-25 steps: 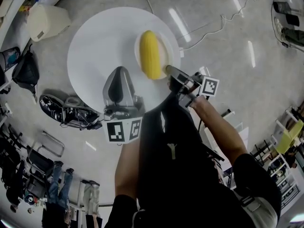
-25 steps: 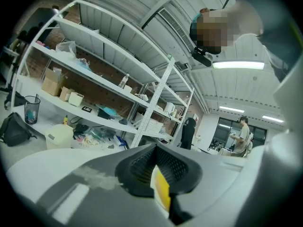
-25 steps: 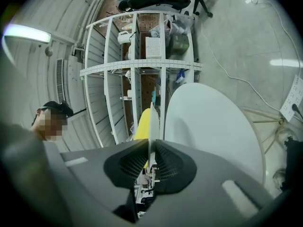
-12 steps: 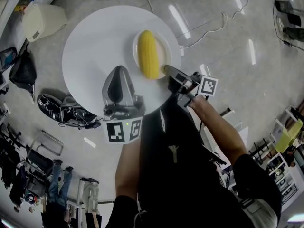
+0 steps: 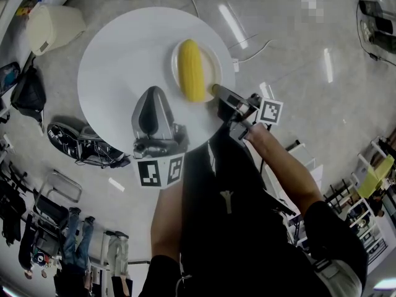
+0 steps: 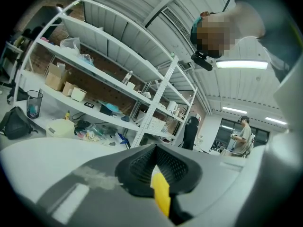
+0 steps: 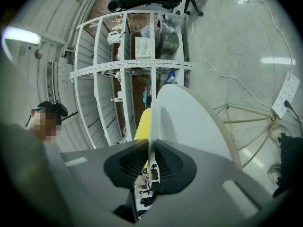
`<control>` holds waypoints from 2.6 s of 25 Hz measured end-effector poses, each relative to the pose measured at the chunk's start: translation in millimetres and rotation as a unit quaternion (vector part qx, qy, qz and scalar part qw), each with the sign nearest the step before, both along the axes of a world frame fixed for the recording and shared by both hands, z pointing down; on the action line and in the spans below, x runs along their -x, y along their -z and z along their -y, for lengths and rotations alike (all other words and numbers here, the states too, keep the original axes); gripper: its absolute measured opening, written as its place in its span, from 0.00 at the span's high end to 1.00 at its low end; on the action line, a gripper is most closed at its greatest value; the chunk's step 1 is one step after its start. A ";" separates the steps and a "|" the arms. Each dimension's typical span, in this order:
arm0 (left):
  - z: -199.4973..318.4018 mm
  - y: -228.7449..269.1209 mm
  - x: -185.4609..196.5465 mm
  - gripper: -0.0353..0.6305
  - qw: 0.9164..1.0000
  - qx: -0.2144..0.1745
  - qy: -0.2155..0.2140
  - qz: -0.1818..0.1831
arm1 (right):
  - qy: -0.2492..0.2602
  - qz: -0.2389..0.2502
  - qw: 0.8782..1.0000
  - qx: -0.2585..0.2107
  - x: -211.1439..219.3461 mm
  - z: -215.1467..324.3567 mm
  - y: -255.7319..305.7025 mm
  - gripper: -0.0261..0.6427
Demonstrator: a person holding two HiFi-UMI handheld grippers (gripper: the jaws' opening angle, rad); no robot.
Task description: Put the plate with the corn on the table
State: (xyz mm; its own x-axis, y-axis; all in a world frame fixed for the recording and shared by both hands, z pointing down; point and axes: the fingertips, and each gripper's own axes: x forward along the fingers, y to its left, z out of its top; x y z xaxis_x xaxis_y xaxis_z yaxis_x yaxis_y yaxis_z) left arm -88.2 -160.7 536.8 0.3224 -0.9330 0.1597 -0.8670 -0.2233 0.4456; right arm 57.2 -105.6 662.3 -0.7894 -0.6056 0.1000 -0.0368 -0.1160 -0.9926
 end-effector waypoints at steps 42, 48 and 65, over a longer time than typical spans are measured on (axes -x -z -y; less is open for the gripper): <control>0.9 -14.1 2.1 0.94 1.000 0.008 -0.001 -0.007 | 0.020 -0.097 0.993 0.068 2.5 -5.4 -23.3 0.89; 0.1 -13.9 0.7 0.94 1.000 0.008 -0.001 -0.009 | 0.019 -0.105 0.992 0.070 1.3 -5.3 -24.5 0.89; -2.0 -12.2 1.2 0.94 1.000 0.004 -0.002 -0.011 | 0.018 -0.141 0.988 0.066 -3.1 1.0 -20.3 0.75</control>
State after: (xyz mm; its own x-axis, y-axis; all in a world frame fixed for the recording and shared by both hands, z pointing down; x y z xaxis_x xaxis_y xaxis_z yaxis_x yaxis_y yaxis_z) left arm -89.4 -158.7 549.0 0.3291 -0.9307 0.1596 -0.8562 -0.2228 0.4661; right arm 60.3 -106.6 682.6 -0.7397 -0.5445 0.3953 -0.3159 -0.2377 -0.9185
